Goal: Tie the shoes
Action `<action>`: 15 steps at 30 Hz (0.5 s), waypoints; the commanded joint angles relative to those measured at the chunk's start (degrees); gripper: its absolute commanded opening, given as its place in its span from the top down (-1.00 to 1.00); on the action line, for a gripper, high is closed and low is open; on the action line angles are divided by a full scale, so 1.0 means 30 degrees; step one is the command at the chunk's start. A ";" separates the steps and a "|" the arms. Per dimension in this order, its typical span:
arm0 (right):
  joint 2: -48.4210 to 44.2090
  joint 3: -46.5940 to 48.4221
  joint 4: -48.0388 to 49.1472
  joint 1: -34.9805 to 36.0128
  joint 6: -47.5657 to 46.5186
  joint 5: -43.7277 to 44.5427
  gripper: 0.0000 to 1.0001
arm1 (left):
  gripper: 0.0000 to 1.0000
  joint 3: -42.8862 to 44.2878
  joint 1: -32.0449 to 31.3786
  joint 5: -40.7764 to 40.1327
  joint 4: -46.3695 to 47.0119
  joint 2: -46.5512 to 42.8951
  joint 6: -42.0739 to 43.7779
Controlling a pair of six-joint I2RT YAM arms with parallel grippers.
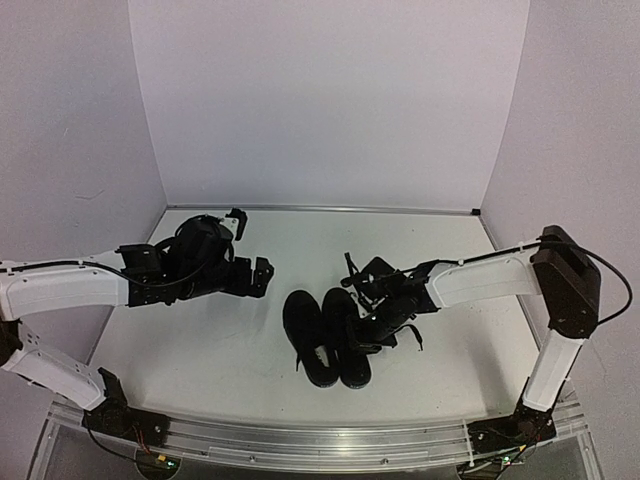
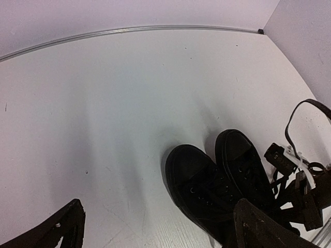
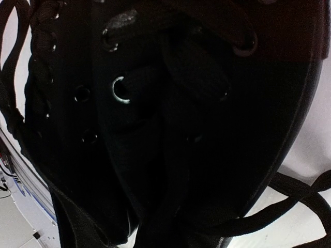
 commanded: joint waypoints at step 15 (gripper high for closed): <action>1.1385 1.7016 0.5732 0.2923 0.1645 -0.3795 1.00 | -0.99 0.0843 0.1923 -0.1134 -0.3042 -0.3158 -0.0862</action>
